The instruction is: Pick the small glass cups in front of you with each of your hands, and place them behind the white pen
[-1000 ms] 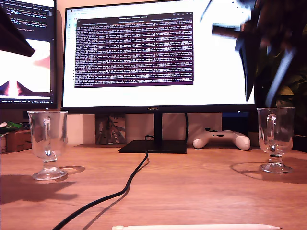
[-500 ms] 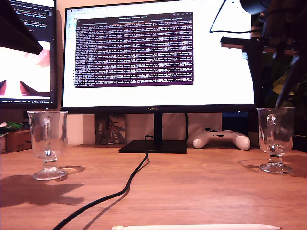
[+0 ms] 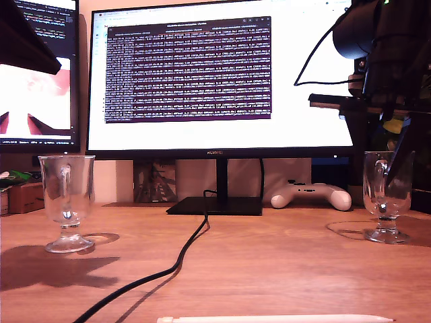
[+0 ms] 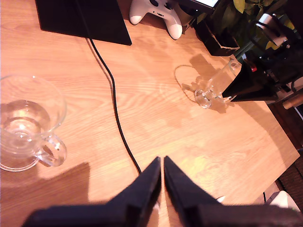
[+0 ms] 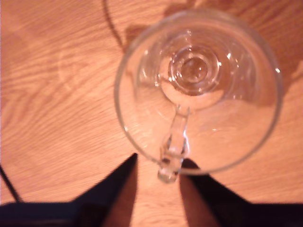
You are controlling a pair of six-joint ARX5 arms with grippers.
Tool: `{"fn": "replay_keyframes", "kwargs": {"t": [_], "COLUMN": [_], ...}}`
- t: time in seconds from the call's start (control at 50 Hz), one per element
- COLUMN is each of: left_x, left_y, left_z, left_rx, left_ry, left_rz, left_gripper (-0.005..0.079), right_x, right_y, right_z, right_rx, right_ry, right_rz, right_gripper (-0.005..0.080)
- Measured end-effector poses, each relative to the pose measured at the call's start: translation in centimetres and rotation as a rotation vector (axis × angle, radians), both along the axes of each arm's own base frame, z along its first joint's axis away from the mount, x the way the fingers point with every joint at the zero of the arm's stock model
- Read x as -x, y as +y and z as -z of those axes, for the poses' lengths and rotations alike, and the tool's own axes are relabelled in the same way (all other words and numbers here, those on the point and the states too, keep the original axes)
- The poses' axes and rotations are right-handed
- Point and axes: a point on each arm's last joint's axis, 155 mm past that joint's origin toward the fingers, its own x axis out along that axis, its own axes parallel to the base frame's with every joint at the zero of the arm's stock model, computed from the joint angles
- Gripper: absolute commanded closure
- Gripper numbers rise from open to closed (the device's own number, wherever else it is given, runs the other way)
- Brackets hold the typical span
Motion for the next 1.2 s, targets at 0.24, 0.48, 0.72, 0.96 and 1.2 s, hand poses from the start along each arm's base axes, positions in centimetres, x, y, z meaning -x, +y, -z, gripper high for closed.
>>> {"fn": "replay_keyframes", "kwargs": {"t": [0.24,0.48,0.72,0.96,1.2], "left_x": [-0.3,-1.5,-2.1,-4.2,-5.3], "left_y": [0.2,0.9,0.5,0.9,0.3], "left_z": [-0.1,1.1,3.3,3.1,1.3], "left_rx": [-0.006,-0.054,-0.103,-0.189,-0.255], "left_ry": [-0.013,0.006,0.068,0.103,0.094], "left_rz": [-0.015,-0.069,-0.090,-0.175,-0.232], "left_gripper": [0.0761,0.0761,0.0761,0.0752,0.0754], "right_x": [-0.3,-0.2,-0.3,-0.4,-0.5], "right_y": [-0.1,-0.2,-0.2,-0.1,-0.1], "right_z": [0.1,0.1,0.1,0.1,0.0], "right_rx": [0.010,0.021,0.030,0.039,0.045], "right_ry": [-0.015,-0.021,-0.031,-0.044,-0.056], "right_rz": [-0.049,-0.118,-0.175,-0.237,-0.280], "right_gripper": [0.0763,0.0763,0.0763,0.0763,0.0763]}}
